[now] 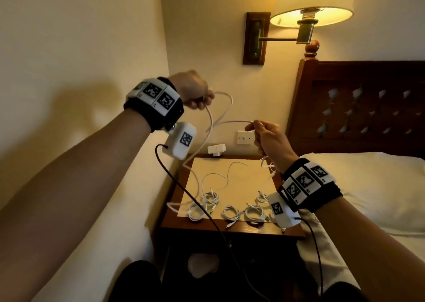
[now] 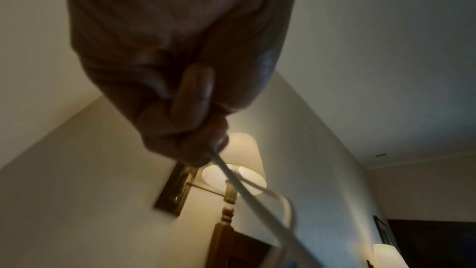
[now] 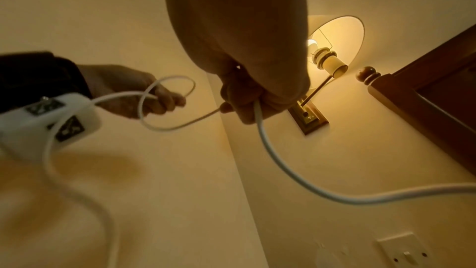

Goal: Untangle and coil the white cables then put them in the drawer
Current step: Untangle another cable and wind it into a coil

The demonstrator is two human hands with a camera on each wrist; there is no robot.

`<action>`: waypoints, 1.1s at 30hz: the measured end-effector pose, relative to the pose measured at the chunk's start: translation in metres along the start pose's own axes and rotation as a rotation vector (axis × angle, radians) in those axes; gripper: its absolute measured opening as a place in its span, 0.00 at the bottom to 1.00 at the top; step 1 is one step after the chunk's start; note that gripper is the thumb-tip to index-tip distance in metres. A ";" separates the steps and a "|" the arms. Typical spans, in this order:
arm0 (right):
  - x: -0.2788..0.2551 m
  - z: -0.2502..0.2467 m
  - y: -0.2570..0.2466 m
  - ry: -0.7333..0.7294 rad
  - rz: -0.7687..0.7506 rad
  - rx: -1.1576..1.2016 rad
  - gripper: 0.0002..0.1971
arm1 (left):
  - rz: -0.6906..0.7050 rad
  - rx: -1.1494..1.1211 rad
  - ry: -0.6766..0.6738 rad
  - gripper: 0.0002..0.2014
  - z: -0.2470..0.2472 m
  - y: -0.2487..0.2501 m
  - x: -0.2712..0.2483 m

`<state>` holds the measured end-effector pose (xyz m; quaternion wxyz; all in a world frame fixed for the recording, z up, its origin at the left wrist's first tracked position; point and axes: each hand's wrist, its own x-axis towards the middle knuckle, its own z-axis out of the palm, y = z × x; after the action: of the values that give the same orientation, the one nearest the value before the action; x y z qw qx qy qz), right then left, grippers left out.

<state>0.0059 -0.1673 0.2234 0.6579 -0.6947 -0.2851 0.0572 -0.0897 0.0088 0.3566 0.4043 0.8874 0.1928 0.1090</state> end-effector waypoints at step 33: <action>-0.044 -0.006 -0.002 -0.440 0.326 -0.551 0.15 | -0.145 -0.509 0.490 0.06 0.121 -0.195 -0.032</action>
<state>-0.0287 -0.1935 0.2129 0.3520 -0.8527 -0.3100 0.2299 -0.1258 0.0298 0.1285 0.5609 0.6897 0.3132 0.3342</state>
